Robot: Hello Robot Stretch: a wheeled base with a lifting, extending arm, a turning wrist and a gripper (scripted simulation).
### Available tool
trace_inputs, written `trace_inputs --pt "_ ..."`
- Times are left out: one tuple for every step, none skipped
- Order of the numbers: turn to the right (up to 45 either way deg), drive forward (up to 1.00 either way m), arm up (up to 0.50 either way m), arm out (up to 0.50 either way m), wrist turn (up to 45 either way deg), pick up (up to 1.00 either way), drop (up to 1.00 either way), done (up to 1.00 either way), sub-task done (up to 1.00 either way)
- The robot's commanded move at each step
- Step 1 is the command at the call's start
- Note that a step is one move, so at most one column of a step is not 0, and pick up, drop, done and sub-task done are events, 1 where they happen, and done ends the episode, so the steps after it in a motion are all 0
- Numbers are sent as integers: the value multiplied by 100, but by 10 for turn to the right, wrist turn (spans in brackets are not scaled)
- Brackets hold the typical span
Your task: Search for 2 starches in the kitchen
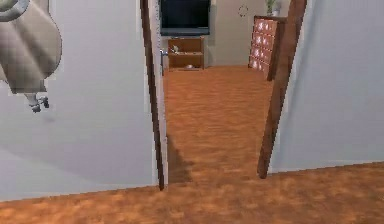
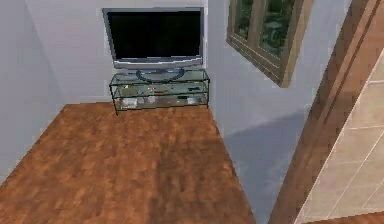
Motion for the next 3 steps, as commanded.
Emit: trace_inputs --pt "450 0 0 0 0 0 0 0 0" --pt "360 0 0 0 0 0 0 0 0" --pt "0 20 0 0 0 0 0 0 0"
